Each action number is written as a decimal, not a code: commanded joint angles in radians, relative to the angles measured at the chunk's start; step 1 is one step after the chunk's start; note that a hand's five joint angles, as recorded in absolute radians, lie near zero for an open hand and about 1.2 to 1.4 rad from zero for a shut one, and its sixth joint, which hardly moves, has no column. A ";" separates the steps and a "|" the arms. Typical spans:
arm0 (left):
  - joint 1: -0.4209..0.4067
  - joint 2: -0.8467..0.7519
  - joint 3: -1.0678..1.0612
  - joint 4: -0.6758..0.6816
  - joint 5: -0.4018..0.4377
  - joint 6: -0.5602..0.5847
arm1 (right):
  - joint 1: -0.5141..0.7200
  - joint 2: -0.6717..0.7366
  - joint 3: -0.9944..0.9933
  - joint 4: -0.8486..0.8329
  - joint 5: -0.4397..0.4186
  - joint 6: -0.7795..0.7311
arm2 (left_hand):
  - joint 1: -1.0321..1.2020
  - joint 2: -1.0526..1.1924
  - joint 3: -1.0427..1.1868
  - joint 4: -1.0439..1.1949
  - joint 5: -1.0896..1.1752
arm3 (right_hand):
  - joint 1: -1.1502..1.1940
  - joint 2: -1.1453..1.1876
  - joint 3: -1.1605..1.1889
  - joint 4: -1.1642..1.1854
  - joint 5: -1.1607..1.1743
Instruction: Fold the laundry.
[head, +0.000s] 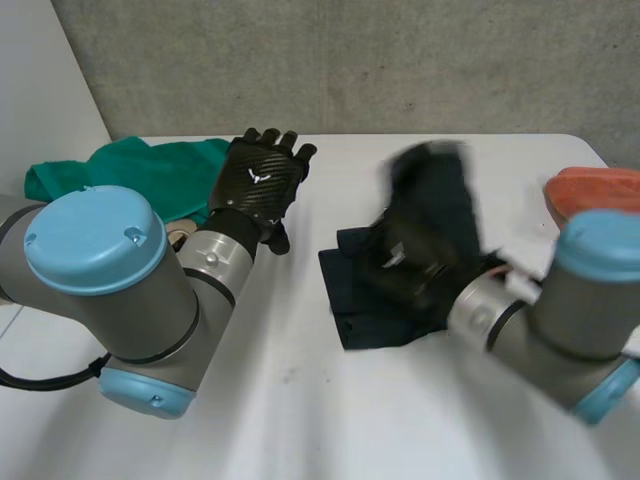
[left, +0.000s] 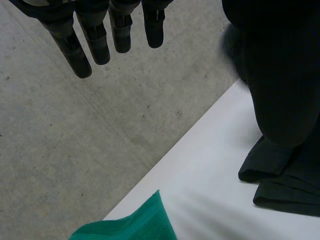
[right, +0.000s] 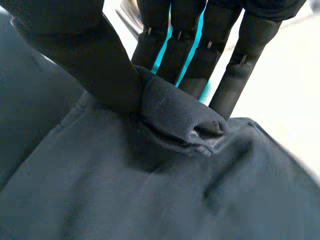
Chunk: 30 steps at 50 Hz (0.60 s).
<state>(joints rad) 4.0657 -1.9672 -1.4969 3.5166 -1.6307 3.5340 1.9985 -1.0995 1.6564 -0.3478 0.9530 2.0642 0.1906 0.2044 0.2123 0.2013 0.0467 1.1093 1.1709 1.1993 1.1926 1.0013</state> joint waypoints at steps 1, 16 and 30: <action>0.001 0.002 0.004 0.001 -0.001 -0.004 | 0.051 0.043 0.045 -0.005 -0.054 -0.047 | -0.016 -0.030 -0.038 -0.027 -0.047 | -0.646 -0.708 -0.736 -0.729 -0.712; -0.059 -0.114 0.240 -0.031 -0.001 -0.076 | -0.242 -0.250 -0.004 0.013 -0.037 0.982 | -0.012 -0.026 -0.034 -0.023 -0.043 | -0.935 -0.996 -1.025 -1.018 -1.001; -0.200 -0.424 0.610 -0.300 -0.132 -0.173 | -0.314 0.054 -0.429 0.521 -0.019 0.892 | 0.026 0.012 0.004 0.015 -0.005 | -0.935 -0.996 -1.025 -1.018 -1.001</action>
<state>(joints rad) 3.8915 -2.2931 -0.9990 3.2933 -1.6976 3.4084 1.6652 -1.2319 1.4347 -0.0425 0.9299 3.0891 0.1906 0.2045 0.2123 0.2013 0.0467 0.2291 0.2148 0.2144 0.2120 0.0511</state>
